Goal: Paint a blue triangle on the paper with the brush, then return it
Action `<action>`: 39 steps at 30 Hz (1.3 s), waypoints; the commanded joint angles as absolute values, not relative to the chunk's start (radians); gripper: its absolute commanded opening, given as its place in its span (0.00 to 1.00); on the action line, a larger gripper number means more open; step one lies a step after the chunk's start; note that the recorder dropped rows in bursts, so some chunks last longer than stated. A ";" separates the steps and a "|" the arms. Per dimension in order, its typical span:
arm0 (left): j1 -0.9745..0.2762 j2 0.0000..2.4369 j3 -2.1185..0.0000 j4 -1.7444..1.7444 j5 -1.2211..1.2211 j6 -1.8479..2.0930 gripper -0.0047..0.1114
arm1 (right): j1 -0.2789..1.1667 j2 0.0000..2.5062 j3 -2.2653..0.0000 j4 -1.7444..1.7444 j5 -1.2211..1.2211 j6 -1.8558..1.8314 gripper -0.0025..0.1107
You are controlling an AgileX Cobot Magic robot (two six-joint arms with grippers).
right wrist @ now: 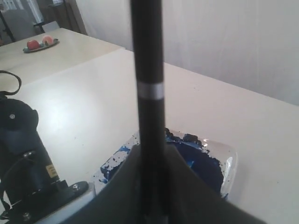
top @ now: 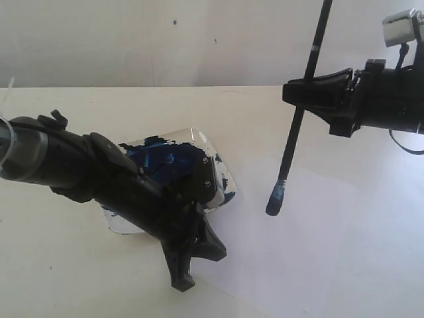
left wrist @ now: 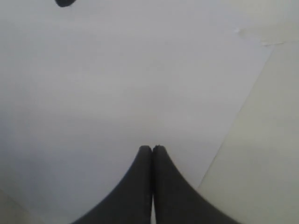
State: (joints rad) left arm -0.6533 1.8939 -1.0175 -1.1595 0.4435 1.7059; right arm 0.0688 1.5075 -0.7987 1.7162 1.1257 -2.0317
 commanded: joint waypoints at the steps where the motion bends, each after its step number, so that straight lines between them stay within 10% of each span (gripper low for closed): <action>1: -0.662 1.908 -1.019 -1.193 0.459 1.720 0.04 | 0.069 1.537 -0.802 1.744 1.194 -2.113 0.02; 39: -0.660 1.960 -1.019 -1.202 0.446 1.722 0.04 | 0.127 1.647 -0.897 1.744 1.161 -2.131 0.02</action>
State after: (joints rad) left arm -0.6533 1.9565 -1.0175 -1.1966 0.4561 1.7217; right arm 0.1264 1.6455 -0.8887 1.7398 1.1692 -2.1168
